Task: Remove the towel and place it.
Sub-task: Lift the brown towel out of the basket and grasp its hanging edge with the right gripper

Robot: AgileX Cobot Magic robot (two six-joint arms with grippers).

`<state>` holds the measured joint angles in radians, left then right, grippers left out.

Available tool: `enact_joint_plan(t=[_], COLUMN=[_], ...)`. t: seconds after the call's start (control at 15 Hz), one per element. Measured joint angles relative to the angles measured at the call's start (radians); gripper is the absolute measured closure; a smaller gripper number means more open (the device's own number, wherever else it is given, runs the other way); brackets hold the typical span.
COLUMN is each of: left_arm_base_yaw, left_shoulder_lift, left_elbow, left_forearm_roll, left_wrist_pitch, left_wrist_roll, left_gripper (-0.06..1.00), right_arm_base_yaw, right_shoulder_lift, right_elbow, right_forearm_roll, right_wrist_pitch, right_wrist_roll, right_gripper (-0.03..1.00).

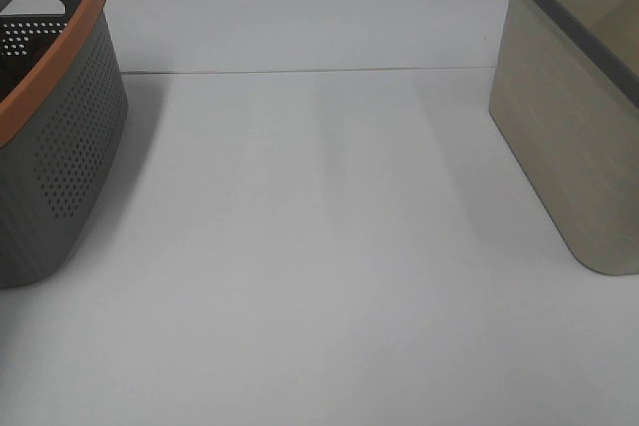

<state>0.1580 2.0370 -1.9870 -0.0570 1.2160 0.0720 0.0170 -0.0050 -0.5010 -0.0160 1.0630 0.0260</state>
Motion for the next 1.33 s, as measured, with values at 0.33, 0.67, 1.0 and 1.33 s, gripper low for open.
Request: enact_joint_plan(t=[0.33,0.67,1.0,1.33], left_arm_base_yaw=[-0.018,-0.163,-0.402,-0.537], left_shoulder_lift=[-0.086,-0.117,-0.114,-0.080], left_elbow=[-0.173,-0.419,-0.476,-0.476], left_forearm_roll=[-0.105,-0.205,-0.213,-0.223], left_wrist_pitch=[0.003,-0.002,-0.283,-0.547], left_wrist_roll=[-0.011,-0.012,0.010,0.030], left_gripper=[0.94,0.94,0.94,0.94], right_arm_base_yaw=[0.000,0.000,0.000,0.000], right_shoulder_lift=[0.000,0.000,0.000,0.000], right_elbow=[0.000,0.000,0.000,0.000], right_forearm_roll=[0.000,0.000,0.000,0.000], right_wrist_pitch=[0.000,0.000,0.000,0.000], right_wrist_roll=[0.000,0.000,0.000,0.000], right_gripper=[0.37,0.37,0.37,0.37])
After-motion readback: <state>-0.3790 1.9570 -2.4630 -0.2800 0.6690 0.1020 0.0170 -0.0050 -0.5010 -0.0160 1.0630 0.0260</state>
